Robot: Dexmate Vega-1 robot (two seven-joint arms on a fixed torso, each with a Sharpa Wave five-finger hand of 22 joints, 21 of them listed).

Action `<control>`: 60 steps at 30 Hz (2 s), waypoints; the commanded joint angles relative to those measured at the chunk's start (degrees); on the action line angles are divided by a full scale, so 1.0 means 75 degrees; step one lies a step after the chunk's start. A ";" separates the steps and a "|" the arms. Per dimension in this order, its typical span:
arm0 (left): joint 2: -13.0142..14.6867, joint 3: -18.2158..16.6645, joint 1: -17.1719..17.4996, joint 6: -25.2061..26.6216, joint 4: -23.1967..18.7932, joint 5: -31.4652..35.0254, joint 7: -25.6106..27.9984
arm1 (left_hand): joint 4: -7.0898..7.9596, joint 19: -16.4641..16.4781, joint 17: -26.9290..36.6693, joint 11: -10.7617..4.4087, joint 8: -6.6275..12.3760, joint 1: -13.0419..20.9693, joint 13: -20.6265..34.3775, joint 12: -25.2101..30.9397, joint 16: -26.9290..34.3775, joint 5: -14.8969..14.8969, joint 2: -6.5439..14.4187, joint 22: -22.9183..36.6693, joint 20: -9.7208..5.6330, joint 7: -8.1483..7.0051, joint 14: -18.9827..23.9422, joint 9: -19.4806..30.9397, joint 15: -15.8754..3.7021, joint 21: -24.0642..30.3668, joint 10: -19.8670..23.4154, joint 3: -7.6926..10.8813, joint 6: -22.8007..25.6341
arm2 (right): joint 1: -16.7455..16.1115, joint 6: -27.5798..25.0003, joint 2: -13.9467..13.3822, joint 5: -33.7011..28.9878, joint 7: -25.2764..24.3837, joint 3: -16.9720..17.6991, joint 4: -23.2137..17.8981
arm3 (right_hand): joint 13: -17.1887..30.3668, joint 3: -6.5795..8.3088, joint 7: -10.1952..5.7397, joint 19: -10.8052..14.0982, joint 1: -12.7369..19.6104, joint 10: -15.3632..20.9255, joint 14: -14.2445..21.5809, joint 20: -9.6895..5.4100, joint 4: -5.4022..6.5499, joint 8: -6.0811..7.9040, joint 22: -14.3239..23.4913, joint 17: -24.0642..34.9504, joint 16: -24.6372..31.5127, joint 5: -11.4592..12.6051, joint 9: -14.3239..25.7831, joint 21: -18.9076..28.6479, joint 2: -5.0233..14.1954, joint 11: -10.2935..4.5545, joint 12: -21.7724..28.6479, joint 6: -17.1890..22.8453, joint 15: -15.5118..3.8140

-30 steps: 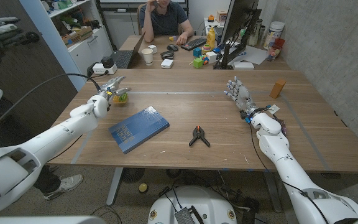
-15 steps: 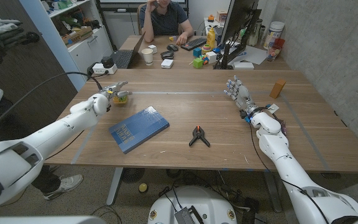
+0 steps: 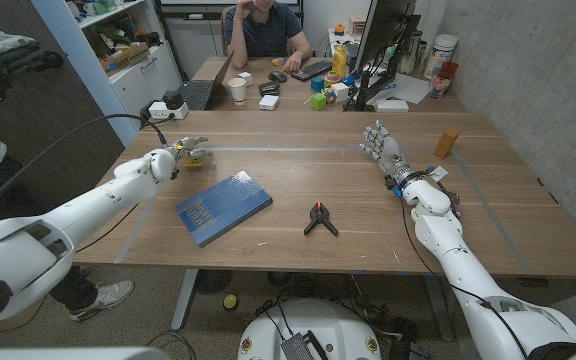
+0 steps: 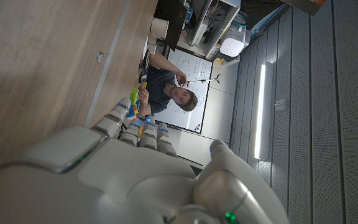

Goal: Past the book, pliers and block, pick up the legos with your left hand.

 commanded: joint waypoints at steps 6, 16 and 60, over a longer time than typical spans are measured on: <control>-0.0081 0.0251 -0.0302 -0.0106 0.0315 0.0067 -0.0275 | -0.0080 0.1101 -0.0004 -0.0054 0.0168 0.0159 0.0006 0.0330 0.0240 -0.0036 0.0133 0.0028 -0.0195 0.0111 0.1490 -0.0010 -0.0095 0.0204 0.1568 0.0033 0.1384 | 0.0153 0.0097 0.0032 -0.0076 -0.0012 -0.0063 0.0245 | 0.0036 -0.0073 -0.0005 0.0051 -0.0077 0.0024 0.0022 0.0027 0.0016 0.0037 0.0015 0.0040 0.0042 0.0047 0.0025 0.0070 -0.0039 0.0030 0.0049 0.0065 0.0057; -0.0087 0.0383 -0.0407 -0.0041 0.0286 0.0292 -0.0324 | -0.0380 0.2298 -0.0060 -0.0056 -0.0035 0.1059 0.0004 0.0272 0.0204 -0.0038 0.0395 0.0020 -0.0728 0.0075 0.2748 0.0004 -0.0321 0.0466 0.2115 0.0501 0.1775 | 0.0154 0.0084 0.0039 -0.0064 -0.0003 -0.0054 0.0262 | 0.0036 -0.0098 -0.0021 0.0059 -0.0099 0.0029 0.0033 0.0043 0.0025 0.0040 0.0014 0.0040 0.0044 0.0059 0.0027 0.0071 -0.0047 0.0040 0.0050 0.0086 0.0072; 0.0170 0.0297 0.0249 0.1766 -0.1300 0.1981 0.0952 | -0.0392 0.4785 0.0120 -0.0382 0.0488 0.7023 0.0013 0.0277 0.0399 -0.0088 0.0356 0.0339 -0.2041 0.1207 0.5464 0.0079 -0.1488 0.2082 0.4486 0.0654 0.4864 | 0.0174 0.0172 0.0031 -0.0052 0.0121 -0.0028 0.0294 | 0.0037 -0.0188 -0.0071 0.0115 -0.0149 0.0048 0.0074 0.0025 0.0044 0.0052 0.0012 0.0036 0.0042 0.0126 0.0032 0.0079 -0.0051 0.0010 0.0054 0.0213 0.0066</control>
